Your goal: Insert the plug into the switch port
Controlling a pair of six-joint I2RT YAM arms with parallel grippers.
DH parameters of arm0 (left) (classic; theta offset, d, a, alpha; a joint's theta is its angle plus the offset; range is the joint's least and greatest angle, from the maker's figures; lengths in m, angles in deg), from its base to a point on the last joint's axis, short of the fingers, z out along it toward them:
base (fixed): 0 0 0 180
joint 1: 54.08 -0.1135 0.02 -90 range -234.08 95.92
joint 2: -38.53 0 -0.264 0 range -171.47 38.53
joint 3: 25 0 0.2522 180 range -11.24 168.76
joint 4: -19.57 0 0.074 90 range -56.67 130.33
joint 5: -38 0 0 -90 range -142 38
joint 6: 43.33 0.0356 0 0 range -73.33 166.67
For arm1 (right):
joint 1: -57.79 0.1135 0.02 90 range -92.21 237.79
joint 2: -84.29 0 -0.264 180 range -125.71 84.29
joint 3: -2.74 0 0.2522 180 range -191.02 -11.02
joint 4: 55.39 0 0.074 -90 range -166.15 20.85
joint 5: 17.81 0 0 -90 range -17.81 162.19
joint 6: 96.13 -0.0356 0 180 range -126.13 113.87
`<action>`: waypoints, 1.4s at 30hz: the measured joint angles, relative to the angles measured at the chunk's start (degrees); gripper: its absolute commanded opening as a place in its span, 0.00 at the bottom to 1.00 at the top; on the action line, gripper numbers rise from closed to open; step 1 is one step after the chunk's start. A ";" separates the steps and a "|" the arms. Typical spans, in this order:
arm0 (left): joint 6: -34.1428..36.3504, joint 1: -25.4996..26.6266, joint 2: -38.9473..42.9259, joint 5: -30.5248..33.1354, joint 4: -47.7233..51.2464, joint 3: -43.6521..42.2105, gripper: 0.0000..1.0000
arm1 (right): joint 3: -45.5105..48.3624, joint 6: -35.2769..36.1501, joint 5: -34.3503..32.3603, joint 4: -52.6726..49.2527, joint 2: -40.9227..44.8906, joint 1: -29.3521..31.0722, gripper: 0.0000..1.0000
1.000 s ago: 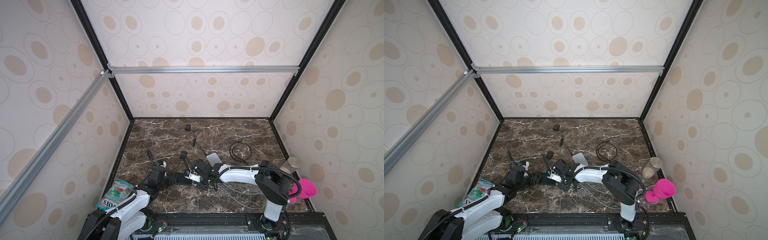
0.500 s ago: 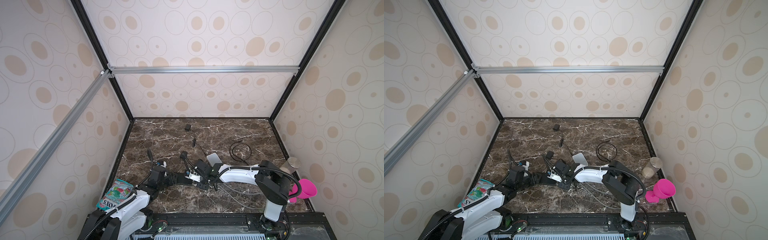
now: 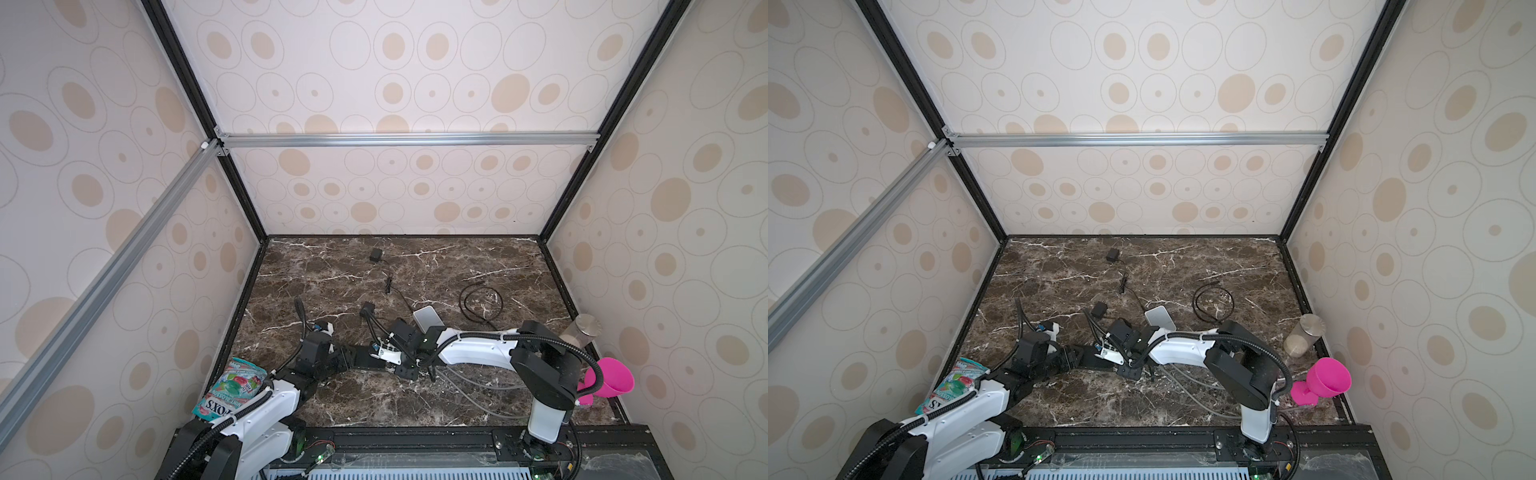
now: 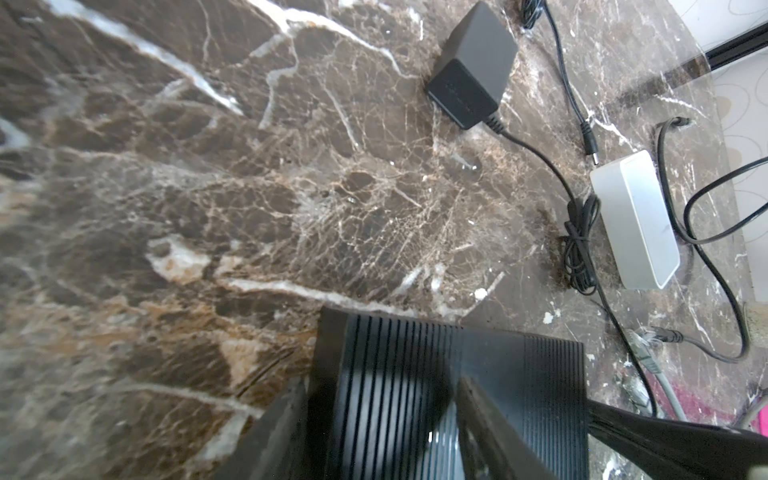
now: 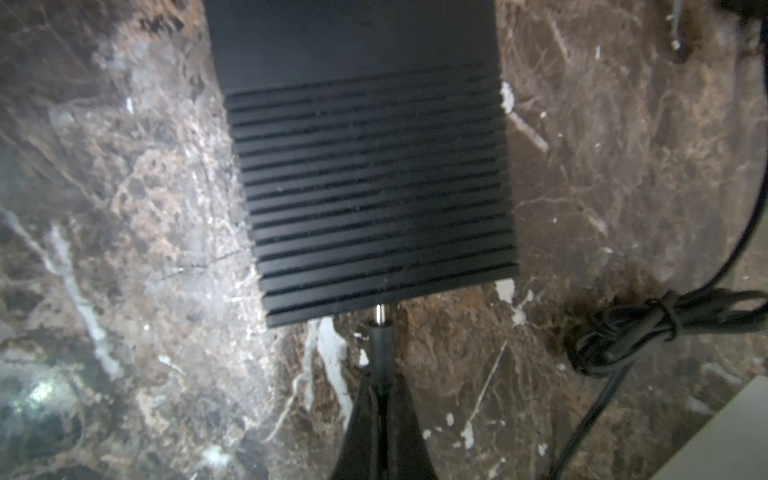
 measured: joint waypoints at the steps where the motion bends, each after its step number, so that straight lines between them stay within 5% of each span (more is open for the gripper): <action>1: 0.00 0.00 -0.07 0.00 0.00 0.00 0.57 | 0.00 0.07 -0.02 -0.02 0.00 0.00 0.00; 42: 1.18 -0.17 -3.67 -0.02 -4.87 -0.07 0.55 | 0.35 -0.24 1.92 1.42 2.69 -0.07 0.00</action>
